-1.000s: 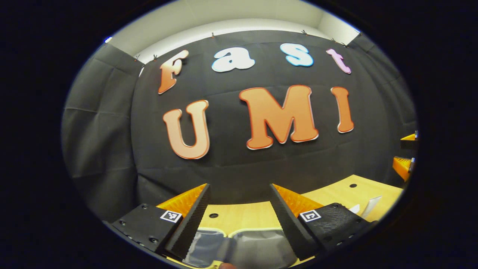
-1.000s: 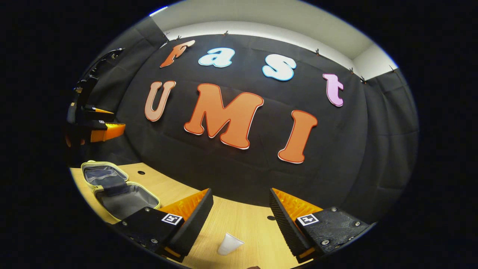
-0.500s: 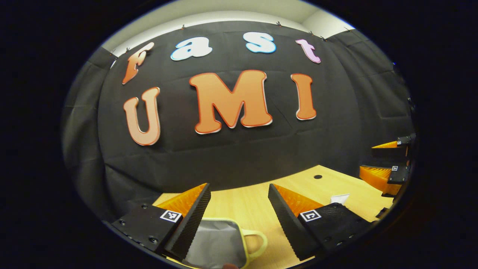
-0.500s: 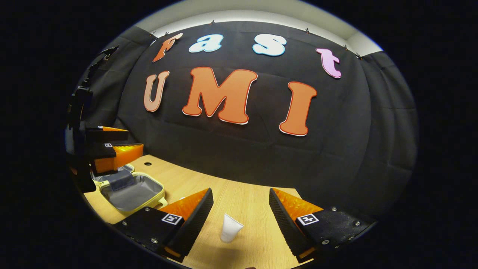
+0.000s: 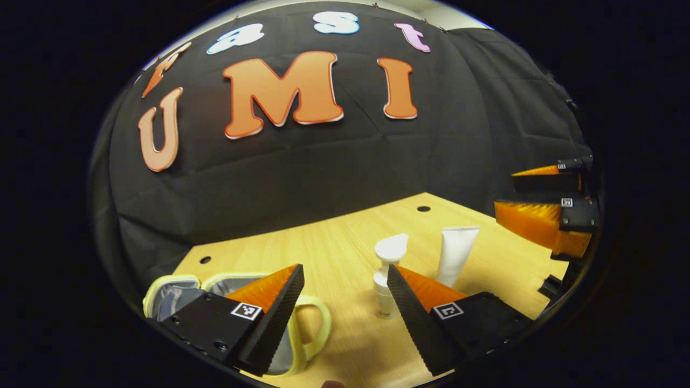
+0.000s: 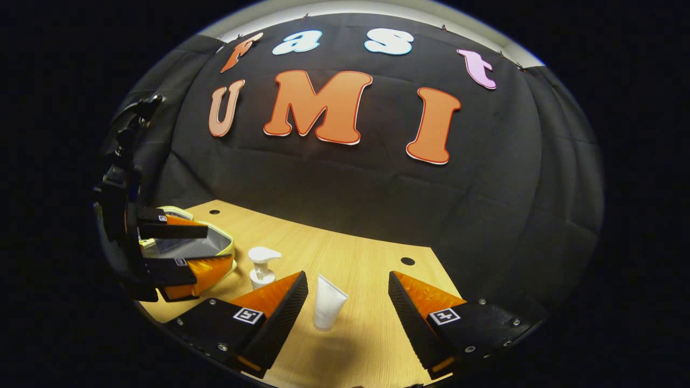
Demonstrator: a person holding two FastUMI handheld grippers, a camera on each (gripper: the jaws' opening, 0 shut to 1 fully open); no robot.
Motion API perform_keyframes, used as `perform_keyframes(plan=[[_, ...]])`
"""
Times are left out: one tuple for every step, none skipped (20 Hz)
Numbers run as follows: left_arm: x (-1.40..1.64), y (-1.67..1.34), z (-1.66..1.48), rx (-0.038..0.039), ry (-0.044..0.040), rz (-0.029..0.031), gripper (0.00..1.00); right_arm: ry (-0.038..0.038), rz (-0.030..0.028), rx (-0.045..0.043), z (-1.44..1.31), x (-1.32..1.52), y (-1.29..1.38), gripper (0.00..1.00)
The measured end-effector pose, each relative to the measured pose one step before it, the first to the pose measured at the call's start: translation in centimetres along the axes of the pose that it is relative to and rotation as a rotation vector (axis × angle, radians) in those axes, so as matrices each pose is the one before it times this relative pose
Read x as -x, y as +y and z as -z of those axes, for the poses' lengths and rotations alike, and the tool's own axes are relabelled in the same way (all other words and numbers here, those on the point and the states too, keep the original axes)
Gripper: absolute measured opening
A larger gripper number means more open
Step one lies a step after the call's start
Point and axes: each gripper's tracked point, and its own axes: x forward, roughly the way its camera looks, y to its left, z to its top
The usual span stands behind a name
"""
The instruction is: First open the suitcase, pack the skin care products into it, and then close the suitcase.
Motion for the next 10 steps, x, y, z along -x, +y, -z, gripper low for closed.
perform_keyframes(plan=[[-0.865, -0.803, 0.903, -0.00966, 0.01683, 0.01621, 0.99, 0.01070, -0.00205, 0.00325, 0.454, -0.261, -0.009, 0.96], [-0.912, -0.820, 1.063, -0.00594, 0.01711, 0.01623, 0.99, 0.01696, 0.00270, 0.00434, 0.471, -0.121, -0.166, 0.96], [-0.803, -0.733, 1.007, -0.00128, 0.02176, 0.01320, 0.99, 0.01100, -0.00137, 0.00150, 0.509, -0.219, -0.153, 0.96], [-0.867, -0.847, 1.037, 0.00696, 0.01641, 0.01792, 0.99, 0.00859, 0.00236, 0.00271, 0.452, -0.116, -0.187, 0.96], [-1.087, -0.599, 0.928, 0.01259, 0.02212, 0.01011, 0.99, 0.00619, -0.00045, 0.00195, 0.366, -0.093, -0.249, 0.96], [-1.127, -0.430, 0.891, 0.00867, 0.01642, 0.01616, 0.99, 0.01020, -0.00198, 0.00139, 0.374, -0.169, 0.061, 0.96], [-1.104, -0.190, 0.773, 0.00201, 0.01985, 0.00008, 0.99, 0.01241, -0.00310, 0.00113, 0.619, -0.050, -0.008, 0.96], [-0.973, -0.110, 0.855, 0.00008, 0.01311, 0.00471, 1.00, 0.00953, -0.00207, 0.00104, 0.278, -0.194, 0.004, 0.96], [-0.860, -0.141, 0.431, 0.00402, 0.00718, 0.00378, 1.00, 0.00707, 0.00373, 0.00247, 0.369, -0.253, -0.178, 0.96], [-0.784, -0.185, 0.552, 0.00914, 0.00509, 0.00669, 1.00, 0.00604, -0.00180, -0.00162, 0.330, -0.146, 0.018, 0.96]])
